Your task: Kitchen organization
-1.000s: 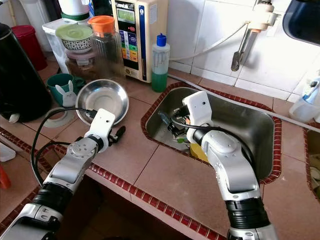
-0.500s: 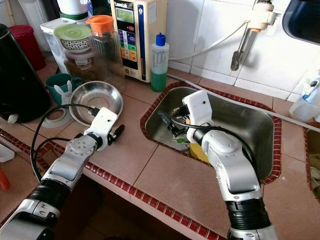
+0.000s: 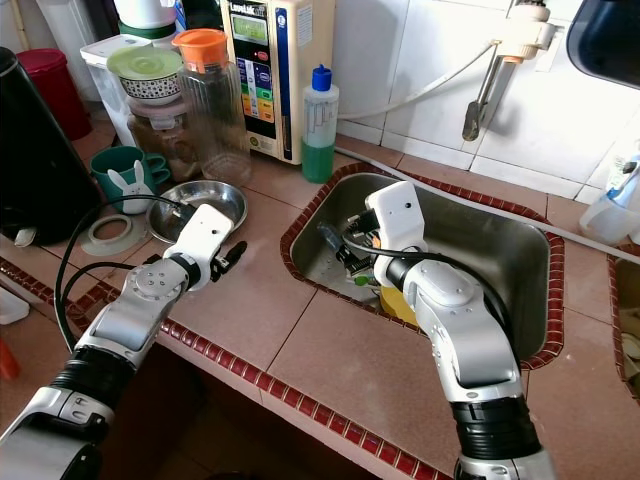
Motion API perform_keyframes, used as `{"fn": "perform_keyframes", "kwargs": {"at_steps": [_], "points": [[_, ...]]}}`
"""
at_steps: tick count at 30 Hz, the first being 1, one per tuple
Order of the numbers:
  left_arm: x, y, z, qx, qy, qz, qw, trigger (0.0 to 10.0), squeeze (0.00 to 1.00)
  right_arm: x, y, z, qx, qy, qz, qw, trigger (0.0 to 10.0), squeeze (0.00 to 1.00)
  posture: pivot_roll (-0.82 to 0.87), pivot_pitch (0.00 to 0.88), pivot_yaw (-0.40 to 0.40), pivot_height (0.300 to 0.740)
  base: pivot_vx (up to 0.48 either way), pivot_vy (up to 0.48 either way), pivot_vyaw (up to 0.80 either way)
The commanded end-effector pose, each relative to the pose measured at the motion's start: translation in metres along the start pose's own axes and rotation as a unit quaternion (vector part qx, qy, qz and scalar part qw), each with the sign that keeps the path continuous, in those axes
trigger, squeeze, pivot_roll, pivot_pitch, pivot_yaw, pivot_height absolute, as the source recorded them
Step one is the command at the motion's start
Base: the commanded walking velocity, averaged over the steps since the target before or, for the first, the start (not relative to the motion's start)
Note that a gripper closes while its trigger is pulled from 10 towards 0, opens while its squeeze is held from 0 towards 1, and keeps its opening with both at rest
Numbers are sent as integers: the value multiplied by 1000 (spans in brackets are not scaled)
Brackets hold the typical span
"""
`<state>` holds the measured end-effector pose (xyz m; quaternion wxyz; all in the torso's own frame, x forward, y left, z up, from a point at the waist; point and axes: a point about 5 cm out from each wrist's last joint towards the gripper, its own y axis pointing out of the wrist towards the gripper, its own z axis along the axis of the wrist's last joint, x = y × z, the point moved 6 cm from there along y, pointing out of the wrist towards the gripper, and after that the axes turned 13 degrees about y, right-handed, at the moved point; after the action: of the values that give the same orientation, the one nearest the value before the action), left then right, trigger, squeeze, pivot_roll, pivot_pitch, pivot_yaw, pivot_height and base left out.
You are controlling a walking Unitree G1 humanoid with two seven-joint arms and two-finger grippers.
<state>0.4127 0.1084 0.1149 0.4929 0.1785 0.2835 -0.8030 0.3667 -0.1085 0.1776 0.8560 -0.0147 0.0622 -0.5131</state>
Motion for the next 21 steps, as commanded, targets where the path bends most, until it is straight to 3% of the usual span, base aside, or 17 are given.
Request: {"fn": "perform_keyframes", "kwargs": {"at_steps": [1, 6, 13, 14, 15, 18, 21], "points": [[-9, 0, 10, 12, 3, 8, 1000, 10000, 1000, -3, -1, 6, 9, -5, 5, 1000, 10000, 0, 109, 6, 22, 740, 0, 0, 0], [-13, 0, 10, 13, 8, 11, 1000, 10000, 1000, -3, 0, 7, 11, -6, 5, 1000, 10000, 0, 109, 3, 21, 740, 0, 0, 0], [-19, 0, -9, -30, 46, -7, 998, 10000, 1000, -3, -1, 8, 11, -6, 6, 1000, 10000, 0, 105, 2, 24, 740, 0, 0, 0], [-17, -1, -16, -44, 74, -21, 996, 10000, 149, -3, -1, 8, 11, -6, 6, 1000, 10000, 0, 104, 3, 25, 740, 0, 0, 0], [-16, -1, -20, -50, 83, -25, 995, 10000, 0, -3, -1, 8, 11, -5, 7, 1000, 10000, 0, 104, 3, 25, 740, 0, 0, 0], [-13, -2, -27, -61, 94, -38, 993, 10000, 0, -4, -2, 8, 11, -4, 7, 1000, 10000, 0, 103, 4, 25, 740, 0, 0, 0], [-1, -3, -35, -70, 107, -79, 989, 10000, 0, -4, -3, 8, 11, -4, 8, 1000, 10000, 0, 100, 7, 26, 740, 0, 0, 0]]}}
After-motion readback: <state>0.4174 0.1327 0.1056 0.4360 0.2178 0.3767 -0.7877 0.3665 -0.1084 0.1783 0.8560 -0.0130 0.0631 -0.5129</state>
